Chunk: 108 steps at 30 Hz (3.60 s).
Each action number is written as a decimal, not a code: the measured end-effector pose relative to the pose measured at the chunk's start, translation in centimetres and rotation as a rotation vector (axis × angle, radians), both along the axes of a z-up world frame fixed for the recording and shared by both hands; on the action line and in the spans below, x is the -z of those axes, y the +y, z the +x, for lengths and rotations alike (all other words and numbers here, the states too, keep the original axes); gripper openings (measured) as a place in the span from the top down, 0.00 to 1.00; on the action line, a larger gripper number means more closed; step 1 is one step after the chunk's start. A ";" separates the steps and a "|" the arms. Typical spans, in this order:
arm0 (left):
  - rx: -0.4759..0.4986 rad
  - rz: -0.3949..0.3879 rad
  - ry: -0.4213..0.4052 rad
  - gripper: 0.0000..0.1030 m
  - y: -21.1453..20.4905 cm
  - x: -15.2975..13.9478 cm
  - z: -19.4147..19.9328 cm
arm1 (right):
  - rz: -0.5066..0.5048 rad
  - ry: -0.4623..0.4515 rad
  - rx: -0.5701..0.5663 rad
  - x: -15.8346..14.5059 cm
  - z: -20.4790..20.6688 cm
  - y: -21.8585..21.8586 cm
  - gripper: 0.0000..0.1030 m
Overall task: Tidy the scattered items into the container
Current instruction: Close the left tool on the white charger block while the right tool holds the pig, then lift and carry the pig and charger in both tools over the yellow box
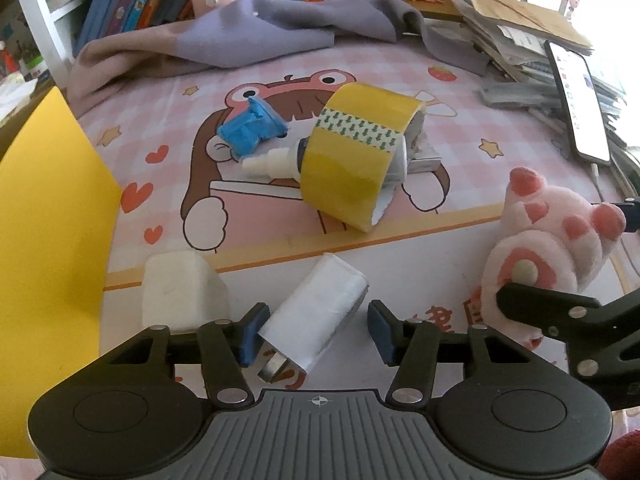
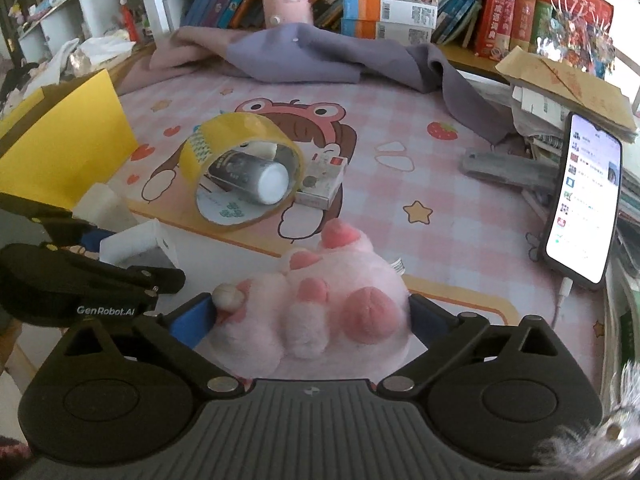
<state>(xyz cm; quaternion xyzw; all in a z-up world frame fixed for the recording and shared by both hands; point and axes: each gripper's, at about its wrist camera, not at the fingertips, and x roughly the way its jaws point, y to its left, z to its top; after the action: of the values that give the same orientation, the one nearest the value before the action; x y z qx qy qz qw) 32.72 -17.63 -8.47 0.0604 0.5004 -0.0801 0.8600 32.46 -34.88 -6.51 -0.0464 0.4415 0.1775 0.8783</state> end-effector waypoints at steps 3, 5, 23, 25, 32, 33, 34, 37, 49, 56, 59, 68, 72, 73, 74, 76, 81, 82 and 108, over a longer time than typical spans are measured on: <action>0.006 -0.006 -0.003 0.56 -0.1 0.0 0.0 | 0.028 0.016 0.009 0.6 0.2 -0.2 0.01; 0.013 -0.012 -0.003 0.62 -0.3 -0.1 -0.1 | 0.059 0.038 0.018 1.0 0.4 -0.5 0.02; 0.067 -0.041 -0.019 0.76 -2.5 -2.5 -1.5 | 0.138 0.002 0.042 -0.7 -0.6 -2.3 0.14; 0.074 -0.043 -0.028 0.76 -2.5 -3.0 -1.9 | 0.146 -0.007 0.047 -1.0 -0.7 -2.6 0.14; 0.077 -0.050 -0.048 0.76 -2.5 -4.3 -2.8 | 0.138 -0.031 0.021 -2.1 -1.3 -2.8 0.13; 0.078 -0.052 -0.049 0.76 -2.6 -4.4 -2.9 | 0.135 -0.037 0.015 -2.3 -1.4 -2.8 0.13; 0.079 -0.054 -0.050 0.76 -2.6 -4.6 -3.1 | 0.132 -0.043 0.011 -2.4 -1.6 -2.7 0.13; 0.083 -0.062 -0.060 0.76 -2.7 -5.2 -3.7 | 0.116 -0.060 0.005 -2.7 -2.0 -2.7 0.13; 0.113 -0.091 -0.080 0.76 -2.7 -7.7 -5.1 | 0.133 -0.040 0.012 -3.4 -2.3 -3.7 0.13; 0.108 -0.106 -0.071 0.76 -2.7 -7.6 -5.5 | 0.131 -0.042 -0.002 -3.5 -2.6 -3.4 0.13; 0.095 -0.120 -0.059 0.76 -2.4 -7.4 -5.8 | 0.123 -0.046 -0.019 -3.6 -2.9 -3.1 0.13; 0.091 -0.141 -0.053 0.76 -2.1 -7.3 -6.9 | 0.127 -0.041 -0.007 -3.8 -3.7 -3.2 0.13; 0.081 -0.156 -0.057 0.76 -1.6 -7.4 -7.1 | 0.125 -0.038 0.015 -3.7 -4.2 -3.3 0.13; 0.078 -0.163 -0.057 0.76 -1.4 -7.5 -7.2 | 0.123 -0.039 0.019 -3.7 -4.4 -3.3 0.13; 0.075 -0.171 -0.059 0.76 -1.3 -7.5 -7.2 | 0.121 -0.043 0.021 -3.8 -4.5 -3.3 0.13; 0.073 -0.188 -0.062 0.76 -0.9 -7.7 -7.4 | 0.114 -0.054 0.019 -4.1 -4.8 -3.1 0.13; 0.074 -0.241 -0.095 0.76 0.0 -8.6 -7.9 | 0.094 -0.083 0.019 -5.1 -5.9 -2.6 0.13; 0.077 -0.251 -0.105 0.76 0.2 -8.9 -8.1 | 0.090 -0.092 0.022 -5.3 -6.2 -2.4 0.13; 0.031 -0.417 -0.191 0.76 16.3 -10.0 -20.6 | 0.022 -0.147 -0.007 -8.4 -18.9 13.0 0.13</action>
<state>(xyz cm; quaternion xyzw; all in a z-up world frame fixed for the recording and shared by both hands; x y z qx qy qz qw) 12.09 -1.35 1.50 -0.1038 0.3884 -0.1892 0.8959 13.53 -21.88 1.94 -0.0514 0.3738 0.1815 0.9081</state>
